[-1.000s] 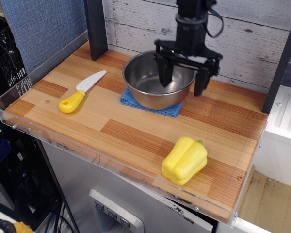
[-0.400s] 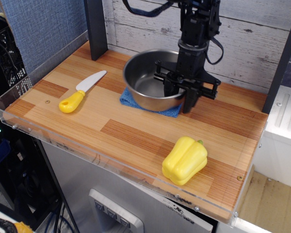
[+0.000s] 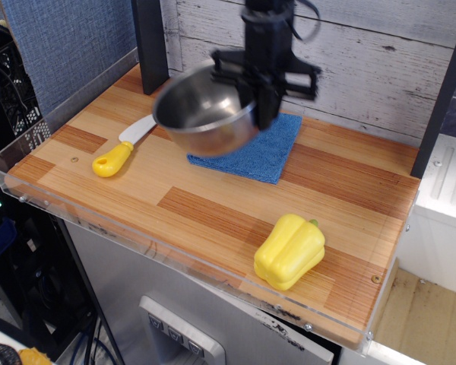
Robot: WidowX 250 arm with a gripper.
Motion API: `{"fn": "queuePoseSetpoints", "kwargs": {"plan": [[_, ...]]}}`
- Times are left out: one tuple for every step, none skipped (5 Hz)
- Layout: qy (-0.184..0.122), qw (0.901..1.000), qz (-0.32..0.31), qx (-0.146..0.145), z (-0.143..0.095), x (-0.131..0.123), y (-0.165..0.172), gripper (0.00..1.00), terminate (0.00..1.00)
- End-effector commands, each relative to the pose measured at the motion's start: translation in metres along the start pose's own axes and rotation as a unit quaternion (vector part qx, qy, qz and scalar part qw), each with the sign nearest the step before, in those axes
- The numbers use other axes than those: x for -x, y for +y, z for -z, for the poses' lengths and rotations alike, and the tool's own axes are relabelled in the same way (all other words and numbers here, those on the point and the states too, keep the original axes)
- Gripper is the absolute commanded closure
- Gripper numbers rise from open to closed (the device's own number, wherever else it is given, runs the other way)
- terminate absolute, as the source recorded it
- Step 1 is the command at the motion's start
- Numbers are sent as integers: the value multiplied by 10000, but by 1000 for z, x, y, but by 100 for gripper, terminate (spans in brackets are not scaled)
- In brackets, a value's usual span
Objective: Move the container right side to center
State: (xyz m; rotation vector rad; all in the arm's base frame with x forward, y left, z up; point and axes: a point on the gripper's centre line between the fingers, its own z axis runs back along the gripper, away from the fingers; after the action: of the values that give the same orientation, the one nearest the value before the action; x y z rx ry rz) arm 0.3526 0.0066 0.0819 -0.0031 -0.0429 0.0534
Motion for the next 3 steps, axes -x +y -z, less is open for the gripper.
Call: {"fn": "queuePoseSetpoints", "kwargs": {"plan": [[-416, 9976, 544, 75, -41, -3, -38, 100, 0], [-394, 9937, 1054, 21, -37, 0, -81, 100, 0], [-405, 9902, 1331, -87, -30, 5, -112, 100, 0]]}}
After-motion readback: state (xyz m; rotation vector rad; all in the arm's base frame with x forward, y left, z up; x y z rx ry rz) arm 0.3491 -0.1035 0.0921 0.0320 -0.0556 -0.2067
